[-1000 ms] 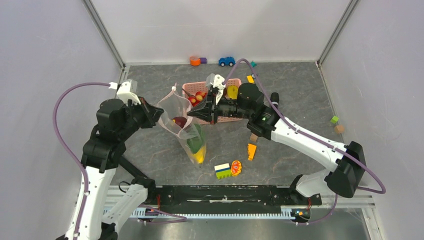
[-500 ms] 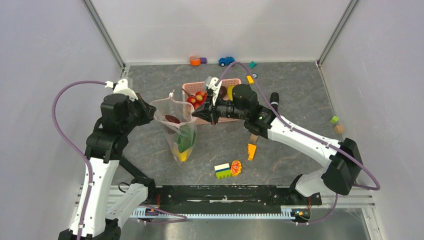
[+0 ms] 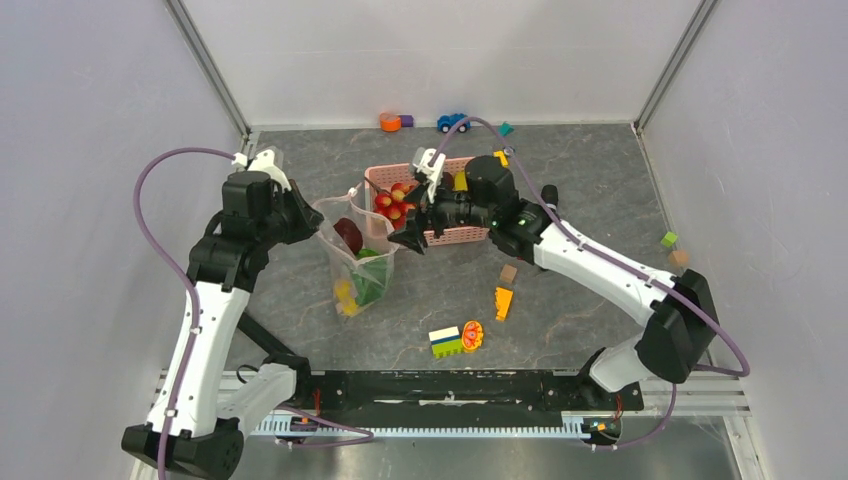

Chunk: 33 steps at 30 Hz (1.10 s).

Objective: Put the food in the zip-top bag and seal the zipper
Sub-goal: Adjust the zipper food storage bag at the center of the board, then pick up the fake fruit from the bin.

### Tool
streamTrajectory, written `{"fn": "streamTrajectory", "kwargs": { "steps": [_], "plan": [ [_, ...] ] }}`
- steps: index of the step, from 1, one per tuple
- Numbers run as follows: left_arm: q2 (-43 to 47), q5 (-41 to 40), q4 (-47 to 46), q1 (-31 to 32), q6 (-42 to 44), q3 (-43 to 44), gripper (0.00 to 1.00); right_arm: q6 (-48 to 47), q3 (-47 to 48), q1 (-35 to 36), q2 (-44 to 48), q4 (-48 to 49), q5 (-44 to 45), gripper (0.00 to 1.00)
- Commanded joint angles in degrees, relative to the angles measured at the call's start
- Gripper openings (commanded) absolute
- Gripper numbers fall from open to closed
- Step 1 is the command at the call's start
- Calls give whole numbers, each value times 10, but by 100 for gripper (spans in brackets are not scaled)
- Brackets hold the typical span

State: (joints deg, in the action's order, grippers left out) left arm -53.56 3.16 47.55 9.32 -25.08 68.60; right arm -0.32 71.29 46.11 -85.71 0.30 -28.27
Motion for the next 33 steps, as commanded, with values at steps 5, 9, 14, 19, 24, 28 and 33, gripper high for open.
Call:
{"fn": "streamTrajectory", "kwargs": {
  "steps": [5, 9, 14, 19, 24, 28, 33],
  "plan": [
    [-10, 8, -1, -4, -10, 8, 2, -18, -30, -55, 81, 30, 79, 98],
    [-4, 2, -1, -4, -10, 8, 2, -1, -51, -86, 90, 49, 91, 98],
    [18, 3, -10, -4, -15, 2, 2, 51, -36, -123, 40, 49, 122, 98],
    [30, 3, -15, -4, -15, -1, 2, 76, 7, -132, -43, 39, 189, 98],
    [29, 9, -16, -5, -16, -1, 2, 65, 54, -130, -135, 50, 191, 98],
    [26, 18, -17, -8, -17, -3, 2, 15, 73, -114, -185, 88, 202, 98],
    [15, 35, -17, -11, -16, -3, 2, -80, 81, -91, -234, 146, 195, 98]
  ]
}}
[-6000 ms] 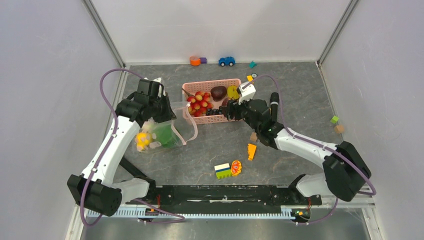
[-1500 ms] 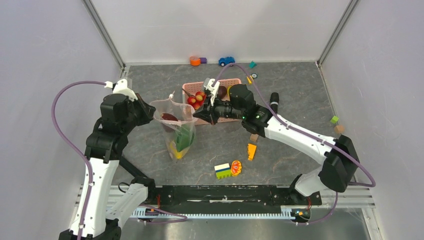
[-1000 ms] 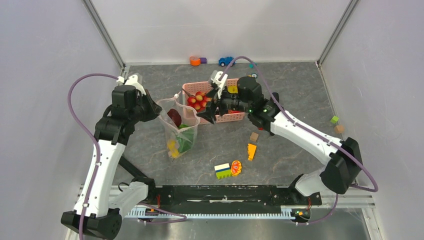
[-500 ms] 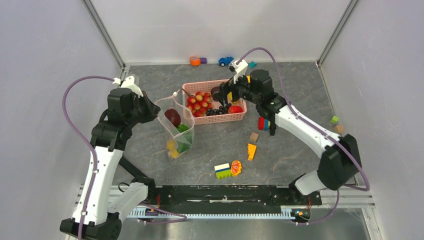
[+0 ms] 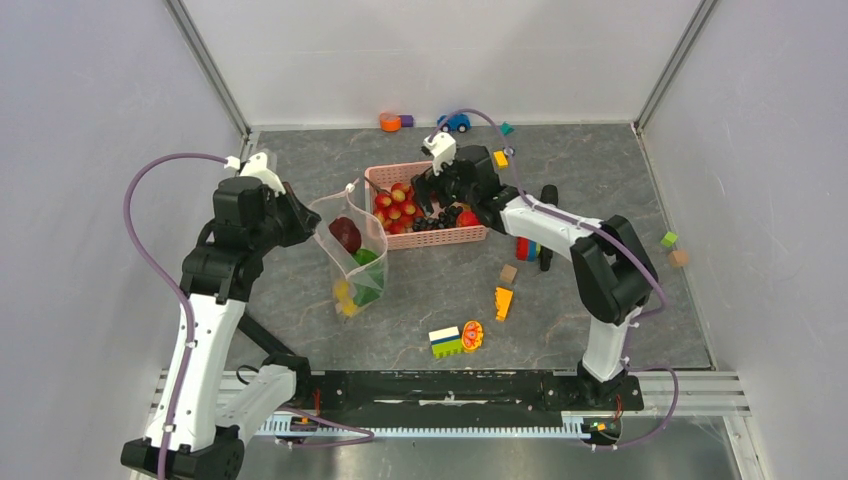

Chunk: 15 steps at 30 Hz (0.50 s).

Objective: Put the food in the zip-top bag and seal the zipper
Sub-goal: Pick up the fake fruit from the bin.

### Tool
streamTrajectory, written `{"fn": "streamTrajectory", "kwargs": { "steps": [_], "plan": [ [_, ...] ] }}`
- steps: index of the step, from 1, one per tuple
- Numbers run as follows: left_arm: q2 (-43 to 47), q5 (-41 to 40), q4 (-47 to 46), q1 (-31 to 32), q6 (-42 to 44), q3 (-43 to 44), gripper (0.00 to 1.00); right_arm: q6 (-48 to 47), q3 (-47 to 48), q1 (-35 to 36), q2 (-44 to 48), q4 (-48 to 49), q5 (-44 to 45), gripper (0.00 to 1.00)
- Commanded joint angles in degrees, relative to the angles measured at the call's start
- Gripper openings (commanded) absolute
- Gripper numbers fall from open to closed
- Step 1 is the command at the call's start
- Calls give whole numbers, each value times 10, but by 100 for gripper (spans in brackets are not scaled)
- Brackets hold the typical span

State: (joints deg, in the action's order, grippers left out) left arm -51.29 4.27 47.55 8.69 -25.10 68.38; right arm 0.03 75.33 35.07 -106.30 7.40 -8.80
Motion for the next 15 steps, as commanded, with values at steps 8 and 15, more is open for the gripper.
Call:
{"fn": "streamTrajectory", "kwargs": {
  "steps": [8, 15],
  "plan": [
    [-8, 42, -19, -18, -16, -2, 2, -157, 163, 47, -149, 32, -20, 98],
    [-13, 59, -23, -25, -18, -4, 2, -177, 209, 56, -204, 29, 5, 98]
  ]
}}
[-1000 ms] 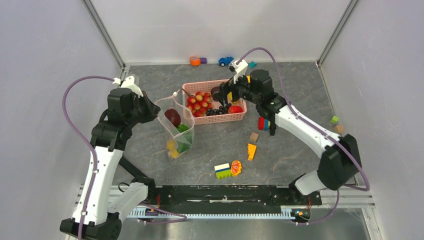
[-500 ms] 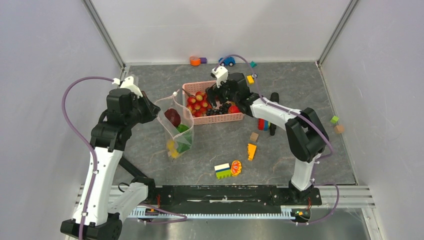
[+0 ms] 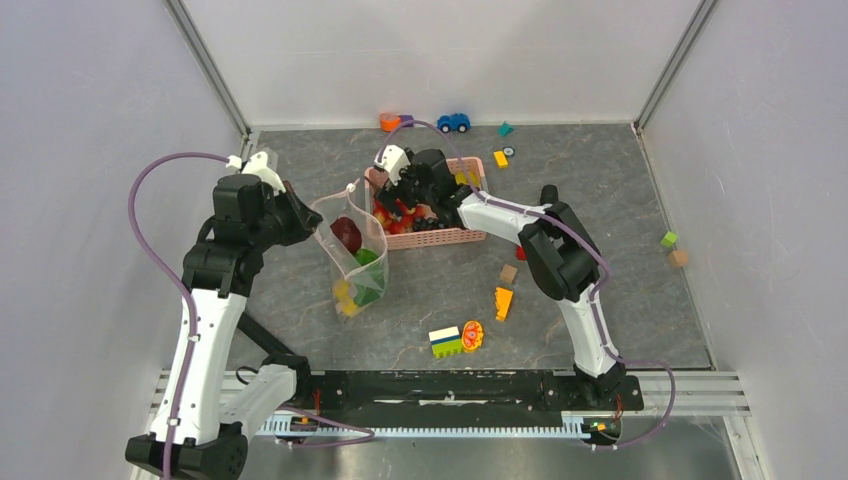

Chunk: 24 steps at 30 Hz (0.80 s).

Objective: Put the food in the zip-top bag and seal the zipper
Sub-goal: Pick up the fake fruit from the bin.

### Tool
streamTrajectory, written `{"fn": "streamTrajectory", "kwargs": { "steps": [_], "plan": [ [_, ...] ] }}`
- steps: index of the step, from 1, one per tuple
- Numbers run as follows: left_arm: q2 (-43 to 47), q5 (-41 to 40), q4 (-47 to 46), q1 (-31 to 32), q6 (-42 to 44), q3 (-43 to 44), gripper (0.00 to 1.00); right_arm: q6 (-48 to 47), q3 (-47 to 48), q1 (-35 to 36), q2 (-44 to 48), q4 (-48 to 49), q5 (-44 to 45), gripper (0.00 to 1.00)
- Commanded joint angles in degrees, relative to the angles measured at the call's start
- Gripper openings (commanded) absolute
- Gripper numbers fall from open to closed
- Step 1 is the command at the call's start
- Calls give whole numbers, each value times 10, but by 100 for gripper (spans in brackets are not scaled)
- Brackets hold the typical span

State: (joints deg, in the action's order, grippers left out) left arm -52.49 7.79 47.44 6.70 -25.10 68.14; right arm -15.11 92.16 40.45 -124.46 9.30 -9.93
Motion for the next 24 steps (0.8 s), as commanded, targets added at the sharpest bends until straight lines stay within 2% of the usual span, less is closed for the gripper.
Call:
{"fn": "streamTrajectory", "kwargs": {
  "steps": [1, 20, 24],
  "plan": [
    [0, 26, -22, -6, -18, -3, 2, -26, 45, 3, -27, 8, 22, 98],
    [-13, 46, -25, -12, -20, -6, 2, -23, 90, 2, -124, -16, 49, 98],
    [-15, 49, -25, -13, -20, -5, 2, -22, 88, 2, -123, -18, 43, 86]
  ]
}}
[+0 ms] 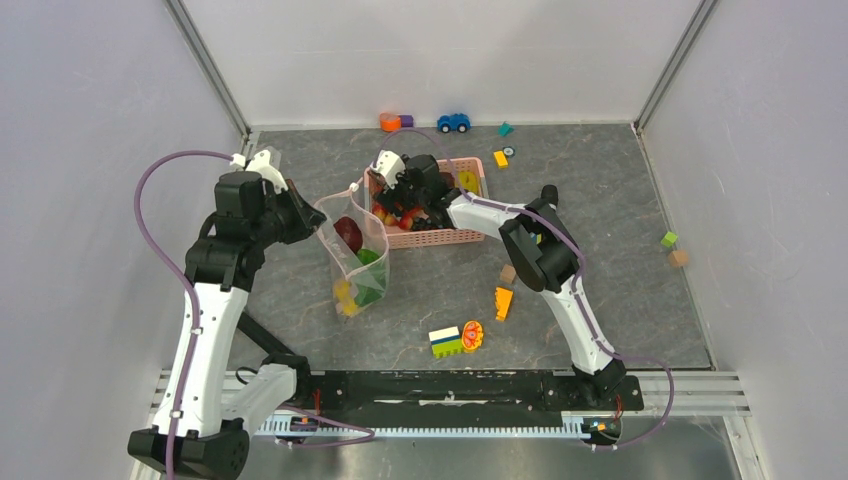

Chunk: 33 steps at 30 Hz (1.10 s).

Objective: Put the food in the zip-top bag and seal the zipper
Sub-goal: Pick up the fake fruit from the bin.

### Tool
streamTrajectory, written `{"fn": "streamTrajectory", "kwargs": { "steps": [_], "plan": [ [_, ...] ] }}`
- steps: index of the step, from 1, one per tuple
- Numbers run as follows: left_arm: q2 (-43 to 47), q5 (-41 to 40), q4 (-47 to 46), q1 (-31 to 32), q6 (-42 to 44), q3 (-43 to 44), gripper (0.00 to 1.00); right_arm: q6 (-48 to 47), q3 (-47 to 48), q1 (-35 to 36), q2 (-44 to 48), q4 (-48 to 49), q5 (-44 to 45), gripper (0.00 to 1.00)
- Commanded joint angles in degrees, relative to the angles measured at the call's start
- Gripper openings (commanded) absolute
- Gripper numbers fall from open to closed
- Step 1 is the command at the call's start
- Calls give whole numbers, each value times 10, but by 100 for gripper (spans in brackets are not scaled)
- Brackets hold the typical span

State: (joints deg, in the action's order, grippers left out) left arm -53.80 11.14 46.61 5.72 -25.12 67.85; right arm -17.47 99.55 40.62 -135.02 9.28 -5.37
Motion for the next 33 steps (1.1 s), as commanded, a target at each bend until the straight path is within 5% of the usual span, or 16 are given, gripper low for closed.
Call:
{"fn": "streamTrajectory", "kwargs": {
  "steps": [1, 8, 19, 26, 33],
  "plan": [
    [-1, 15, -18, -4, -20, -3, 2, 3, 13, 1, -17, -16, -3, 81],
    [-3, 18, -19, -7, -21, -3, 2, 38, -21, 0, 4, 23, 10, 38],
    [-10, 30, -20, -10, -21, -4, 2, 61, -56, 0, 35, 56, 12, 16],
    [-8, 28, -20, -11, -22, -4, 2, 77, -124, 0, 137, 98, 67, 2],
    [-6, 28, -20, -15, -22, -4, 2, 76, -207, 0, 256, 137, 101, 0]
  ]
}}
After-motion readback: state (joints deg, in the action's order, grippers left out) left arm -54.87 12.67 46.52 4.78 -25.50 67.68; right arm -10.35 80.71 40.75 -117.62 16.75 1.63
